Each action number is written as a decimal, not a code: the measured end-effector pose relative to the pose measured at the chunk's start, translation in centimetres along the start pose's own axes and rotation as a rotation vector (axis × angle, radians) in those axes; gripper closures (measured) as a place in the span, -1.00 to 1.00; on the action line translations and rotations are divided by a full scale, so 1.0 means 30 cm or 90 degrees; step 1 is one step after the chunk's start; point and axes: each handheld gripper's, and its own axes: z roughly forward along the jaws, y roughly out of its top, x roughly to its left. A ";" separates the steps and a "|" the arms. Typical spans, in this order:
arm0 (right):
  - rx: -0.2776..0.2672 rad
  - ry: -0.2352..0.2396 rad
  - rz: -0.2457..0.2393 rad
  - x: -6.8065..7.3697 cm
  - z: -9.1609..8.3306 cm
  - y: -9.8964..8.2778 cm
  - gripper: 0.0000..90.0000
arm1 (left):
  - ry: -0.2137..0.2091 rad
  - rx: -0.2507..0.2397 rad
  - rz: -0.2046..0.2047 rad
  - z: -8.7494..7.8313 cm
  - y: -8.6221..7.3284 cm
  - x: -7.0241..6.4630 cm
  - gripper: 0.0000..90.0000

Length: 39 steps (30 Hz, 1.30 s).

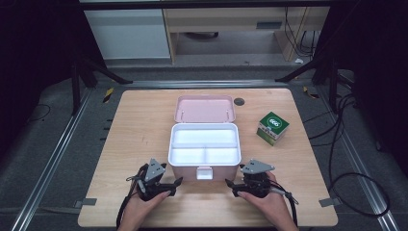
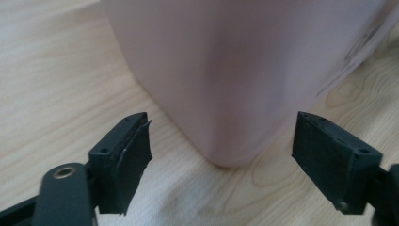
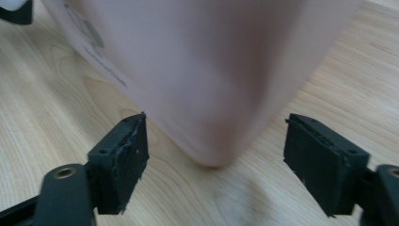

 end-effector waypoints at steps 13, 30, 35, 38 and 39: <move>-0.004 -0.004 0.003 -0.002 0.023 0.014 -0.42 | -0.027 -0.021 -0.012 0.033 0.022 -0.009 -0.52; 0.001 -0.028 0.009 -0.023 -0.015 -0.001 -0.34 | -0.018 -0.012 0.012 0.062 0.046 -0.052 -0.48; 0.001 -0.030 0.009 -0.028 -0.023 -0.006 -0.32 | -0.019 -0.014 0.008 0.073 0.052 -0.054 -0.50; 0.002 -0.034 0.007 -0.029 -0.026 -0.008 -0.32 | -0.018 -0.014 0.017 0.079 0.054 -0.057 -0.50; 0.003 -0.034 0.009 -0.031 -0.028 -0.010 -0.32 | -0.018 -0.016 0.017 0.082 0.055 -0.059 -0.50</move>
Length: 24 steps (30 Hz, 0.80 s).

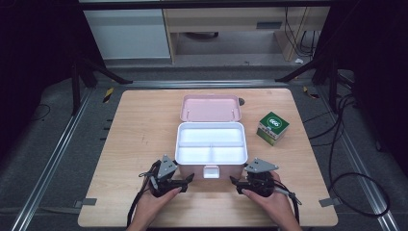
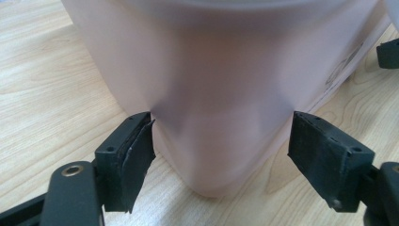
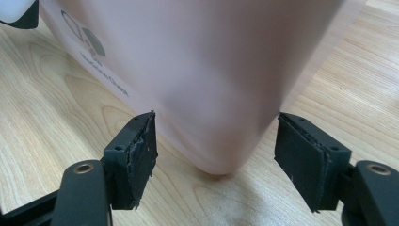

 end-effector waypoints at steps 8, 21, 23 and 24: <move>-0.001 0.003 0.004 -0.007 -0.005 -0.003 -0.34 | 0.002 0.005 0.010 0.005 -0.002 -0.007 -0.52; 0.061 0.095 -0.018 -0.051 -0.051 -0.005 -0.65 | -0.004 0.041 0.015 -0.041 -0.040 0.010 -0.88; 0.073 0.098 -0.021 -0.073 -0.075 0.008 -0.63 | 0.000 0.049 0.006 -0.049 -0.051 0.026 -0.90; 0.074 0.096 -0.021 -0.087 -0.088 0.020 -0.58 | 0.001 0.052 0.003 -0.053 -0.055 0.033 -0.90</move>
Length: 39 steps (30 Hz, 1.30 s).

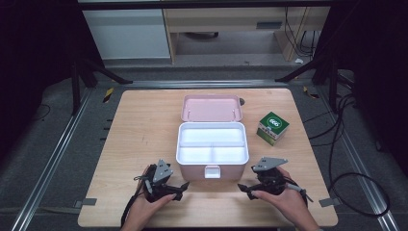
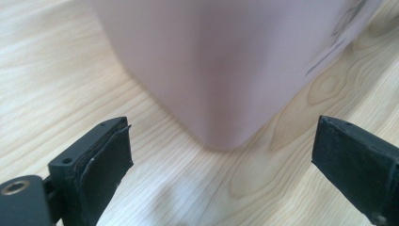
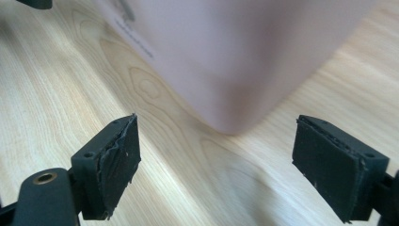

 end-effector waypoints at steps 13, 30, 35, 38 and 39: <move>0.027 -0.021 -0.032 -0.158 -0.192 0.287 -0.54 | 0.048 0.055 0.006 -0.004 -0.026 0.086 -0.88; 0.038 -0.018 -0.137 -0.108 -0.134 0.610 -0.44 | 0.119 0.072 -0.045 -0.069 -0.094 0.196 -0.85; 0.059 0.014 -0.171 -0.083 -0.076 0.703 -0.32 | 0.111 0.090 -0.071 -0.077 -0.113 0.223 -0.83; 0.069 0.036 -0.213 -0.060 -0.036 0.745 -0.37 | 0.116 0.095 -0.079 -0.082 -0.130 0.235 -0.83; 0.071 0.044 -0.223 -0.055 -0.025 0.754 -0.41 | 0.118 0.101 -0.081 -0.081 -0.134 0.240 -0.83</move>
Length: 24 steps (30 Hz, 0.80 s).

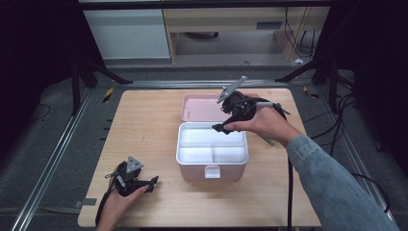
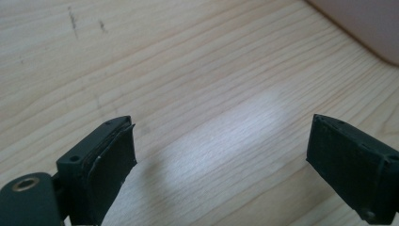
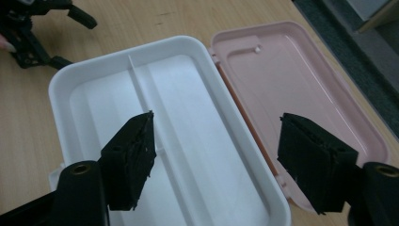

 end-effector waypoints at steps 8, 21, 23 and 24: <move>0.051 0.005 -0.064 0.039 0.091 0.056 -0.61 | -0.009 -0.004 0.011 0.013 0.004 0.006 -0.92; 0.106 0.057 -0.128 0.077 0.155 0.056 -0.04 | -0.002 0.007 -0.004 0.005 -0.022 0.005 -0.92; 0.116 0.071 -0.141 0.087 0.170 0.065 0.14 | -0.004 0.011 -0.002 0.012 -0.022 0.005 -0.91; 0.120 0.080 -0.148 0.090 0.179 0.067 0.23 | -0.003 0.012 -0.002 0.014 -0.022 0.005 -0.91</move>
